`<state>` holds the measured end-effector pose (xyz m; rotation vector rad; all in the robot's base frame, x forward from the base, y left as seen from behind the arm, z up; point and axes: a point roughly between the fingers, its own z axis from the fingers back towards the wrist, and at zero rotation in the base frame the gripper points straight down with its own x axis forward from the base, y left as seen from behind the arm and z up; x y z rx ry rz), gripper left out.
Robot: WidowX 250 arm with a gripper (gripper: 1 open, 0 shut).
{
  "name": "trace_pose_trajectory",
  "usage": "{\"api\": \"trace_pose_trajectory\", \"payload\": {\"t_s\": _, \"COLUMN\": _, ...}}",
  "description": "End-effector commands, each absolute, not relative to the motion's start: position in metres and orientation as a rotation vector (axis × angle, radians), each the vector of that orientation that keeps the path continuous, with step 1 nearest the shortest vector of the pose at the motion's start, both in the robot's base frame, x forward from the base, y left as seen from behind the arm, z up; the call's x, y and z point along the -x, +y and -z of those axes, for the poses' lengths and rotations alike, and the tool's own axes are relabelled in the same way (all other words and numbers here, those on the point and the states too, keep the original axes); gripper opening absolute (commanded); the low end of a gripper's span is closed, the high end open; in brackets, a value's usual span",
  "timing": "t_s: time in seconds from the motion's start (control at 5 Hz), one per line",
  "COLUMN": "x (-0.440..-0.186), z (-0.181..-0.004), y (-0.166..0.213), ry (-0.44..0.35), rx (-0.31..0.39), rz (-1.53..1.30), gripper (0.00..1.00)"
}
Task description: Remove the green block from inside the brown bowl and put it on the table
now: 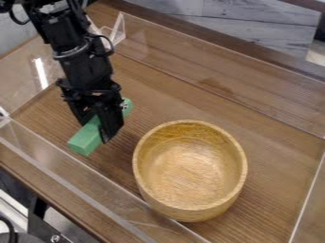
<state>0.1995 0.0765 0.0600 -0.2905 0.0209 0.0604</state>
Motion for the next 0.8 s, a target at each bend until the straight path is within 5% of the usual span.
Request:
{"api": "trace_pose_trajectory", "payload": {"t_s": 0.0, "x": -0.2098, "z": -0.0686, "y": 0.085, "ry": -0.013, "rx": 0.267, "rz": -0.063, "gripper": 0.0}}
{"api": "trace_pose_trajectory", "payload": {"t_s": 0.6, "x": -0.2152, "z": -0.0663, "y": 0.0884, "ry": 0.009, "rx": 0.281, "rz": -0.073, "gripper": 0.0}}
